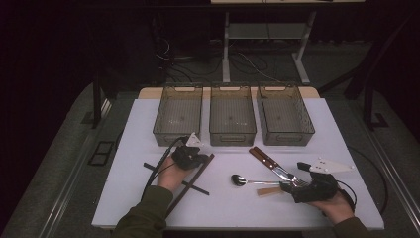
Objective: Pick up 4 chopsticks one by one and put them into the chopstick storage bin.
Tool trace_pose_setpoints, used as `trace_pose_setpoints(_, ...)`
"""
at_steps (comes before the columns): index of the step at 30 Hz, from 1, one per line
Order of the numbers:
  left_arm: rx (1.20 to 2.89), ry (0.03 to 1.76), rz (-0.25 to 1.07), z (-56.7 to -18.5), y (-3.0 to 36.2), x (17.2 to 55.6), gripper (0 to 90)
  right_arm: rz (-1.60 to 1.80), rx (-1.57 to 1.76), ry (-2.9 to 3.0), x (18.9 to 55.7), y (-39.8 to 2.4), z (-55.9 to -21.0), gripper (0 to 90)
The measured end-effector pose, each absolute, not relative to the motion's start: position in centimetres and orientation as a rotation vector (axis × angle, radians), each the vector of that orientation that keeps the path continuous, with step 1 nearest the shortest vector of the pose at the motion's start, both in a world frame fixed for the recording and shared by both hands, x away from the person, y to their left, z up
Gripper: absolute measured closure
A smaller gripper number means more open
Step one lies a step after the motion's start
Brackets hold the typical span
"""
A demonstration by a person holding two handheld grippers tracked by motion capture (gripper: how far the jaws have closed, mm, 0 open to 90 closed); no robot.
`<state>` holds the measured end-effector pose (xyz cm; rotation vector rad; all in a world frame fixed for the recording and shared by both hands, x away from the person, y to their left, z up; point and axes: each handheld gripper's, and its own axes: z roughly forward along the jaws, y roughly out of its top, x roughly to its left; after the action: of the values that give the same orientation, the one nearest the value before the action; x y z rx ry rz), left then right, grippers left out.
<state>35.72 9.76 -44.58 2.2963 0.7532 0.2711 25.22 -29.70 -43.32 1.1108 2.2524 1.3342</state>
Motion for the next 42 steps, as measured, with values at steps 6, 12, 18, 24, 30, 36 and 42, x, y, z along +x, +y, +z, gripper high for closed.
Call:
trace_pose_setpoints(6,2.304,0.735,0.256,-44.6,9.4,35.6,89.9,1.334,1.110,2.252,25.2,-29.7,-43.3,0.5)
trace_pose_setpoints(12,2.309,0.710,0.249,-44.6,8.8,35.4,89.9,1.334,1.110,2.252,25.2,-29.7,-43.3,0.5)
trace_pose_setpoints(18,2.317,0.691,0.241,-44.5,8.6,35.2,89.9,1.334,1.111,2.253,25.2,-29.7,-43.3,0.5)
trace_pose_setpoints(24,2.328,0.672,0.236,-44.5,8.3,35.1,89.9,1.333,1.111,2.254,25.2,-29.7,-43.3,0.5)
trace_pose_setpoints(30,2.340,0.642,0.224,-44.5,7.6,34.8,89.9,1.334,1.110,2.255,25.2,-29.7,-43.3,0.5)
trace_pose_setpoints(36,2.349,0.607,0.210,-44.4,7.0,34.5,89.9,1.335,1.112,2.253,25.2,-29.7,-43.3,0.5)
trace_pose_setpoints(42,2.368,0.568,0.207,-44.4,6.4,34.1,89.9,1.334,1.110,2.253,25.2,-29.7,-43.3,0.5)
